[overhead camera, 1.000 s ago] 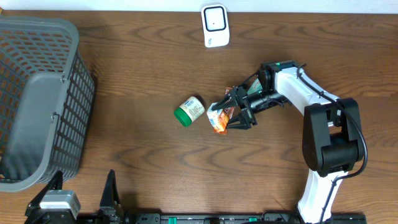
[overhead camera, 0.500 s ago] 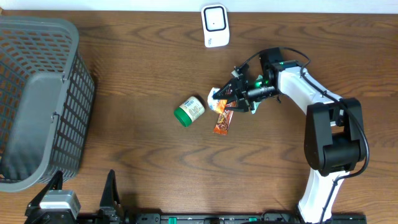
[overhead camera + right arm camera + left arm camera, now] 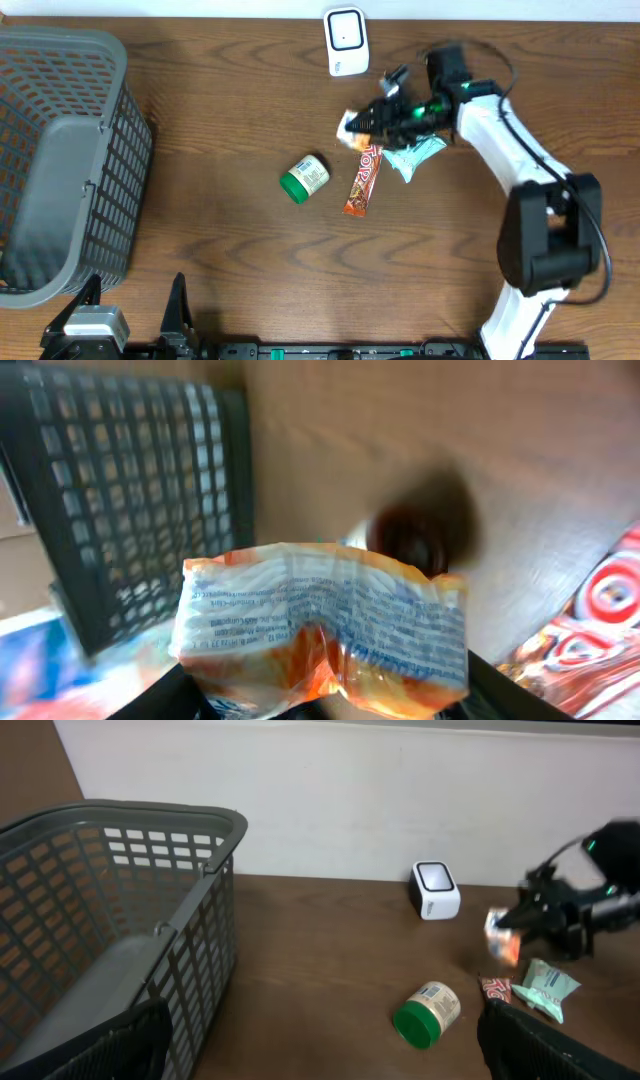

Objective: Scan the item barcode
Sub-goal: 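Carry the orange packet up to the scanner window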

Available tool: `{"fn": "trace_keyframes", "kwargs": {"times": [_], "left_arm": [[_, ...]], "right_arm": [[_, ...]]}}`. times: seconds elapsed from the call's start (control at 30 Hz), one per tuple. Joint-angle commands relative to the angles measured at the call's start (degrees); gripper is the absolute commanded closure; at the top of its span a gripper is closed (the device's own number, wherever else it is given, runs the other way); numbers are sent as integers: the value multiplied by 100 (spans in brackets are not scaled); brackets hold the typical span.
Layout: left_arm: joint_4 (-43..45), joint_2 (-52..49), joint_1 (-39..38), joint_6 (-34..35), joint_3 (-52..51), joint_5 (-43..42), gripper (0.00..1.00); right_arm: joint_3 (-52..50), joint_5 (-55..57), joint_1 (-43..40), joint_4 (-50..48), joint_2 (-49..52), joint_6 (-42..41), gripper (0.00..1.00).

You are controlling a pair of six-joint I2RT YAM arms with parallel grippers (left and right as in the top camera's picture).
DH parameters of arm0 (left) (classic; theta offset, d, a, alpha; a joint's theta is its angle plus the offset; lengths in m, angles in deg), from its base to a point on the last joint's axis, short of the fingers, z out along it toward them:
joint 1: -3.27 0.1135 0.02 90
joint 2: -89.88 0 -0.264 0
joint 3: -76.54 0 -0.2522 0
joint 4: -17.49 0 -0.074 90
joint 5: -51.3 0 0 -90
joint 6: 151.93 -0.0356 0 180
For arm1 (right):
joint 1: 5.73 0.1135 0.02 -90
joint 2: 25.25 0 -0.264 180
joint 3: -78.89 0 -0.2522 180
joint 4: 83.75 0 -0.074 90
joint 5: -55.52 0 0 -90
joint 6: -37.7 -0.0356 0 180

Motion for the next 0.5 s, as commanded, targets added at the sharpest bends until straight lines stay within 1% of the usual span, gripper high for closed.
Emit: {"fn": "trace_keyframes", "kwargs": {"times": [0.0,0.03,0.1,0.23,0.37,0.47], "left_arm": [[4,24,24,-92,9,-59,2],[4,24,24,-92,9,-59,2],[4,24,24,-92,9,-59,2],[4,24,24,-92,9,-59,2],[7,24,24,-92,9,-59,2],[7,24,24,-92,9,-59,2]], "right_arm": [[476,1377,144,-83,-699,39,43],[507,1567,166,-109,-754,-2,43],[566,2291,278,-282,-970,-125,42],[566,3847,599,-739,-1213,-120,40],[564,5501,957,-1204,-1152,-92,41],[564,6242,1150,-1539,-1010,57,41]]}}
